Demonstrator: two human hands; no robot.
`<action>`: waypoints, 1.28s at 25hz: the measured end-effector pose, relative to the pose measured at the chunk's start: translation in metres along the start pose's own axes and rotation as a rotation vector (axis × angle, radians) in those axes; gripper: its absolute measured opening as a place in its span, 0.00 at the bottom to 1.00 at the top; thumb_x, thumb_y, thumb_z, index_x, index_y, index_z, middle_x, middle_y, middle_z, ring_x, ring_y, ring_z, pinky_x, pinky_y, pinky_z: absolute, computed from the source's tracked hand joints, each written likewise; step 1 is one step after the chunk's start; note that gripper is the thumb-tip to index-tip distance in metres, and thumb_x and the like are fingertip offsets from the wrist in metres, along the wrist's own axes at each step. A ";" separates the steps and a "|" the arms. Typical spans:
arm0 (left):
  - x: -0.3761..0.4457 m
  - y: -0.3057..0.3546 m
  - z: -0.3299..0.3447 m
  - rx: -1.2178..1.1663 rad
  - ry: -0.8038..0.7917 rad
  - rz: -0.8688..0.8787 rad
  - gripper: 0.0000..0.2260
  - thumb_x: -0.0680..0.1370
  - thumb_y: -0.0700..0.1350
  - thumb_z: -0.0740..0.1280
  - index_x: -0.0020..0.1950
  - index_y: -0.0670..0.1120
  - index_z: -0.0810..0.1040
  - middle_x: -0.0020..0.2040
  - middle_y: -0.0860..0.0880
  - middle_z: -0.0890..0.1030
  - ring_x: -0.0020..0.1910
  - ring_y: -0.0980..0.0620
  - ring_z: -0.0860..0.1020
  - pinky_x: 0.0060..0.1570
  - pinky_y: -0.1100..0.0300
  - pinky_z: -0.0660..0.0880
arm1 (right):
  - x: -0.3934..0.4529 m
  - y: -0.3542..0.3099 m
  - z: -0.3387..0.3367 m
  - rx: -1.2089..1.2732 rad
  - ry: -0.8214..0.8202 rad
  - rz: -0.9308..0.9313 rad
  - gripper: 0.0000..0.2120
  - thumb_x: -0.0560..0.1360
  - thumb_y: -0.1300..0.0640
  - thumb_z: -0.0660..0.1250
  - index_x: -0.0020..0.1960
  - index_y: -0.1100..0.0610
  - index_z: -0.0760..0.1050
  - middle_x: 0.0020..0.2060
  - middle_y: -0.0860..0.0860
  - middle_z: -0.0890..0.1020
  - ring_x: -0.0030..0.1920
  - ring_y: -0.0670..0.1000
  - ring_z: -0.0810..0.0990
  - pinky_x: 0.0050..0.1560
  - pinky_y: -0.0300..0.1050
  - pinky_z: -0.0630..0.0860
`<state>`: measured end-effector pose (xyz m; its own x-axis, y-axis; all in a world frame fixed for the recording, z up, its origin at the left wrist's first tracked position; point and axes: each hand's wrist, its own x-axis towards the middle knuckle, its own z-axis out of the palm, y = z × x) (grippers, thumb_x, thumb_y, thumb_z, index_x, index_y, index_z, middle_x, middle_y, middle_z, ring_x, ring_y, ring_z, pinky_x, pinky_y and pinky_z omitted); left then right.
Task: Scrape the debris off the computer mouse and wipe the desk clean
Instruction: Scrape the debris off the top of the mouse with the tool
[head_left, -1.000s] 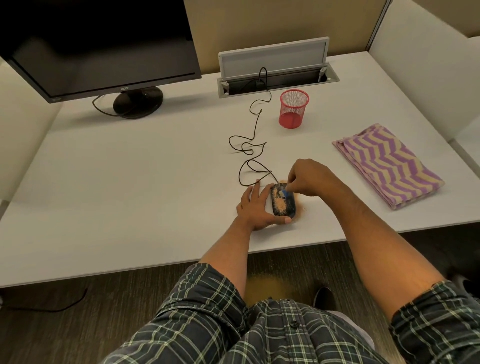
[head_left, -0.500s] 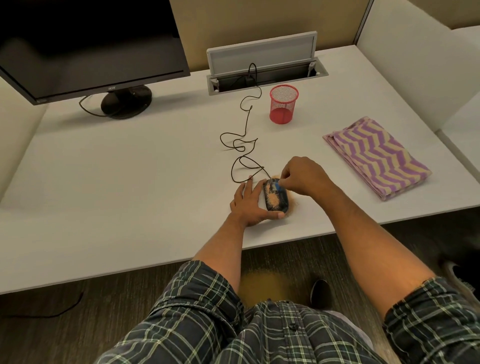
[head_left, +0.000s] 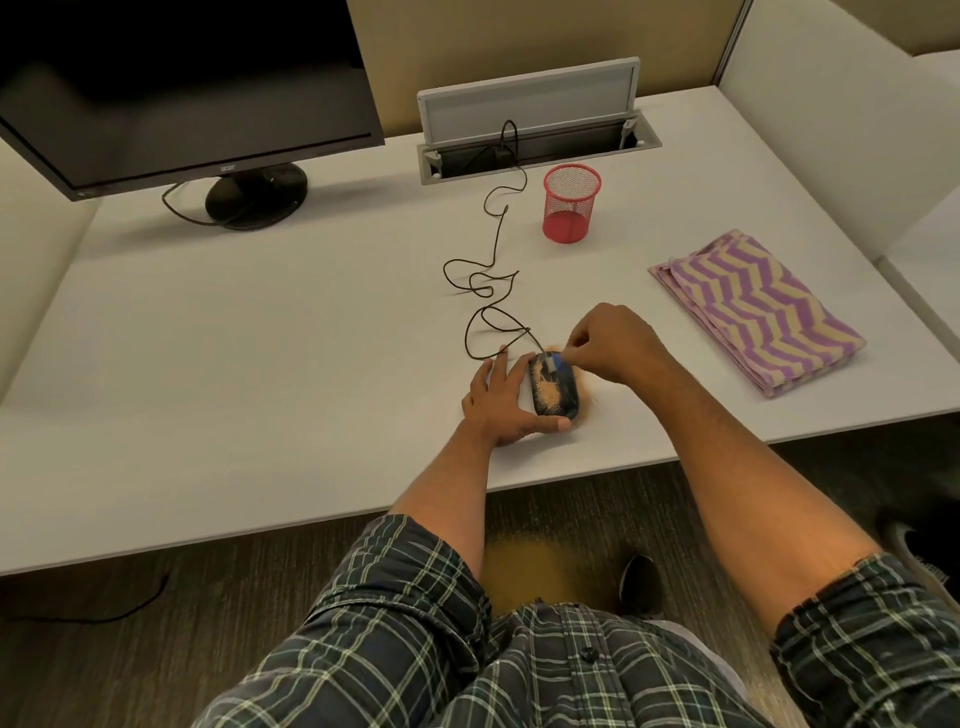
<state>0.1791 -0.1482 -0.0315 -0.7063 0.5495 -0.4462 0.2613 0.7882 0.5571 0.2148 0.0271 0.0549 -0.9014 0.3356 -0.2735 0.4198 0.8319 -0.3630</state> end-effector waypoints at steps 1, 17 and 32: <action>0.000 0.000 0.001 0.001 -0.002 0.000 0.54 0.66 0.71 0.73 0.81 0.62 0.43 0.81 0.55 0.35 0.80 0.49 0.36 0.76 0.39 0.44 | -0.001 0.001 0.001 -0.006 -0.020 0.002 0.06 0.70 0.55 0.73 0.46 0.54 0.87 0.38 0.49 0.85 0.37 0.49 0.80 0.35 0.42 0.76; -0.001 0.001 -0.001 -0.001 -0.002 -0.004 0.54 0.66 0.71 0.73 0.81 0.62 0.43 0.81 0.55 0.35 0.80 0.49 0.36 0.76 0.39 0.44 | -0.004 0.004 0.005 -0.040 0.057 0.023 0.07 0.72 0.54 0.72 0.47 0.55 0.86 0.40 0.51 0.85 0.38 0.50 0.81 0.39 0.44 0.79; -0.001 0.000 0.000 0.010 0.003 0.001 0.53 0.66 0.71 0.73 0.81 0.63 0.44 0.81 0.55 0.35 0.80 0.49 0.36 0.76 0.38 0.45 | -0.005 0.013 0.008 0.125 -0.035 0.045 0.08 0.73 0.57 0.73 0.50 0.58 0.86 0.41 0.53 0.85 0.38 0.49 0.81 0.38 0.44 0.78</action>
<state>0.1798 -0.1489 -0.0310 -0.7082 0.5494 -0.4435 0.2683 0.7904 0.5507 0.2258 0.0331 0.0448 -0.8780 0.3538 -0.3224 0.4717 0.7540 -0.4571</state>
